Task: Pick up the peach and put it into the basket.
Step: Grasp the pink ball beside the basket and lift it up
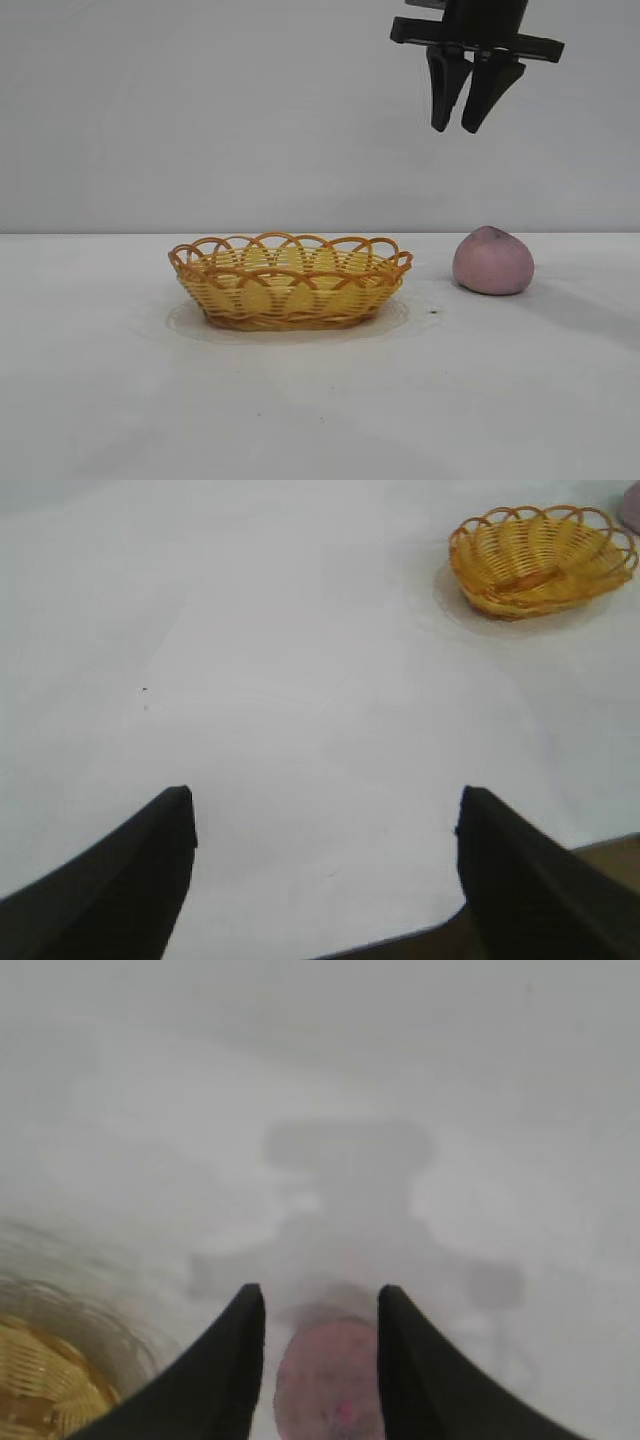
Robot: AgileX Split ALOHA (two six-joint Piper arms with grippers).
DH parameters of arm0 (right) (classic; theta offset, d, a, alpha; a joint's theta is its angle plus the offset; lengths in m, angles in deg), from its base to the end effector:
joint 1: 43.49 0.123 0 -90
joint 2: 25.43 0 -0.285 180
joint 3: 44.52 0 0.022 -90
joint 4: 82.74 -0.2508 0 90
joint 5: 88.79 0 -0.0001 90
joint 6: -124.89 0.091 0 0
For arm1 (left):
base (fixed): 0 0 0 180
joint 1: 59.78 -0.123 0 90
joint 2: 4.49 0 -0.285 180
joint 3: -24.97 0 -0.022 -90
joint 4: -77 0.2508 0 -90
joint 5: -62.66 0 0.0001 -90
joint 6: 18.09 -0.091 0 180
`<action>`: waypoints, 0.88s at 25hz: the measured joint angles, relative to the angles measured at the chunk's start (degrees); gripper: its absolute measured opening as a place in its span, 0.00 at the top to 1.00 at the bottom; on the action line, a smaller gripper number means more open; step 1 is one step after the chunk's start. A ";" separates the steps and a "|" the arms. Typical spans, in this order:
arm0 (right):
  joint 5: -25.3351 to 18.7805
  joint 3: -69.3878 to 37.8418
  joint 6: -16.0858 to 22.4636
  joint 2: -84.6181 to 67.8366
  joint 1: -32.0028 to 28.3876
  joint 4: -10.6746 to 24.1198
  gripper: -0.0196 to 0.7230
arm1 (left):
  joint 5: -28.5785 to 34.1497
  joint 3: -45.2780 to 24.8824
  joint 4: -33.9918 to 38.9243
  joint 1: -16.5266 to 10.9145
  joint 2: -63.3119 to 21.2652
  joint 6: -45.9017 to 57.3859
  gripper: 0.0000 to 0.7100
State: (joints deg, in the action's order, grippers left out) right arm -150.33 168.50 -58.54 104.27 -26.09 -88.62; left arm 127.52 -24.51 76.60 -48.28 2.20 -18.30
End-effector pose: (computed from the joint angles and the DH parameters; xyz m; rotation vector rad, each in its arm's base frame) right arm 0.4436 0.1476 0.2508 -0.4576 2.7315 0.2018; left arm -0.0090 0.0012 0.2671 0.2164 2.1038 -0.1260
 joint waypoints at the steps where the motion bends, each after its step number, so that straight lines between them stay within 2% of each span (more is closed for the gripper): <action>1: -0.10 0.00 0.00 0.00 0.00 0.00 0.62 | -0.10 0.00 0.00 0.00 0.00 -0.03 0.32; 8: -0.31 0.00 0.00 0.00 0.00 0.63 0.62 | -0.43 0.00 0.00 0.00 0.00 -0.13 0.32; 10: -0.31 0.00 0.00 0.00 0.00 1.02 0.62 | -0.57 0.00 -0.02 -0.77 0.00 -0.13 0.32; 12: -0.45 0.00 0.00 0.00 0.11 1.96 0.62 | -0.57 0.00 -0.02 -3.87 0.00 -0.37 0.32; 15: -1.71 0.00 0.00 0.00 0.11 3.59 0.62 | -0.57 -0.04 -0.02 -10.51 0.00 -0.38 0.32; 18: -4.70 0.00 0.00 0.57 0.11 4.40 0.62 | -0.57 -0.04 -0.02 -13.31 0.00 -0.38 0.32; 20: -7.51 0.00 0.00 2.23 0.11 4.36 0.62 | -0.57 -0.04 -0.02 -13.73 0.00 -0.38 0.32; 22: -8.44 0.00 0.00 4.35 0.11 3.60 0.62 | -0.57 -0.04 -0.02 -13.83 0.00 -0.38 0.32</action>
State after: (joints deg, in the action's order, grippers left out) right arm -158.78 168.50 -58.54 108.61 -25.98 -85.02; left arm 126.95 -24.55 76.58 -62.11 2.20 -18.68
